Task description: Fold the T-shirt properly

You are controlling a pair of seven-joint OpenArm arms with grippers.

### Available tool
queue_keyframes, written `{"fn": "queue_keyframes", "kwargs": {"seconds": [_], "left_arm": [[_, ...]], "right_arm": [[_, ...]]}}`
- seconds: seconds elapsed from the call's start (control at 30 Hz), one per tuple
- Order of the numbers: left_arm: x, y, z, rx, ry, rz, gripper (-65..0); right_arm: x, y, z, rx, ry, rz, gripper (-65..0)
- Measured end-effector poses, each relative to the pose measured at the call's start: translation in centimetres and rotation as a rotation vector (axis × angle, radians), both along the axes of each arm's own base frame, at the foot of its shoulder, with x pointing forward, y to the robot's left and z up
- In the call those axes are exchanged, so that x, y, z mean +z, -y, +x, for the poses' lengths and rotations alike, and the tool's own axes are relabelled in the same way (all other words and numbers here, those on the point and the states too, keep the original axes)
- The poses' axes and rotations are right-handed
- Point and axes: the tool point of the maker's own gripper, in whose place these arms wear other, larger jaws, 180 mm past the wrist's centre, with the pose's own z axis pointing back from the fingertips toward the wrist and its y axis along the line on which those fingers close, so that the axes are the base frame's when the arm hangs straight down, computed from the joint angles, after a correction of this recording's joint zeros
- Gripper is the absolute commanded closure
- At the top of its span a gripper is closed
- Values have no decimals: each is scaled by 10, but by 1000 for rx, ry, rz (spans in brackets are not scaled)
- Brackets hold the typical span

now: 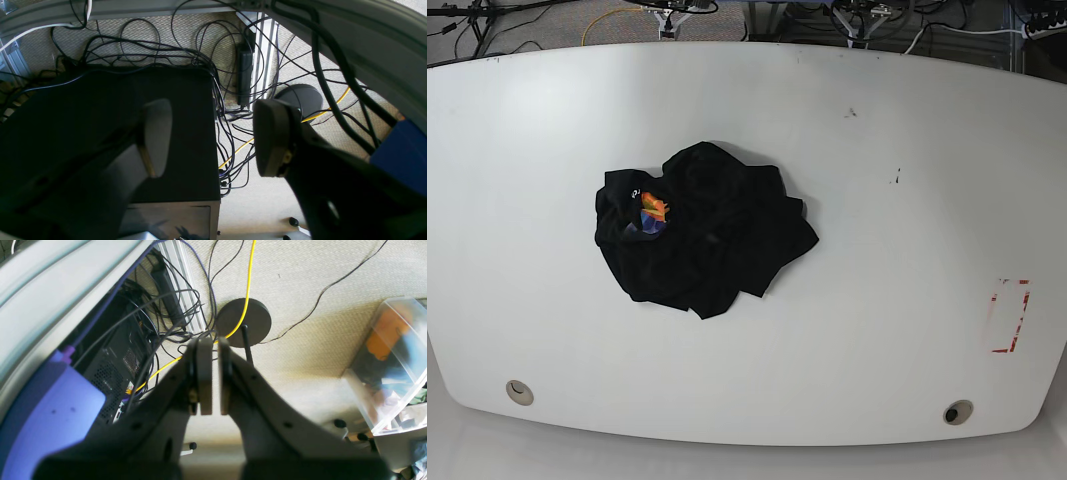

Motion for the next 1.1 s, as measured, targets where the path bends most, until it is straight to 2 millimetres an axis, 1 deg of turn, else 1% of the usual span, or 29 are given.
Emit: {"fn": "queue_keyframes", "kwargs": {"seconds": [0.37,0.73,1.1], "left_arm": [[0,0,0,2,6,0,-366],[0,0,0,1,4,0,-362],[0,-8,4,-1,10,12,-360]], "right_arm": [[1,0,-7,7,-21,3,-29],[0,0,-4,6,-11,1,-26],[0,0,-3,9,-10,1,-26]]}}
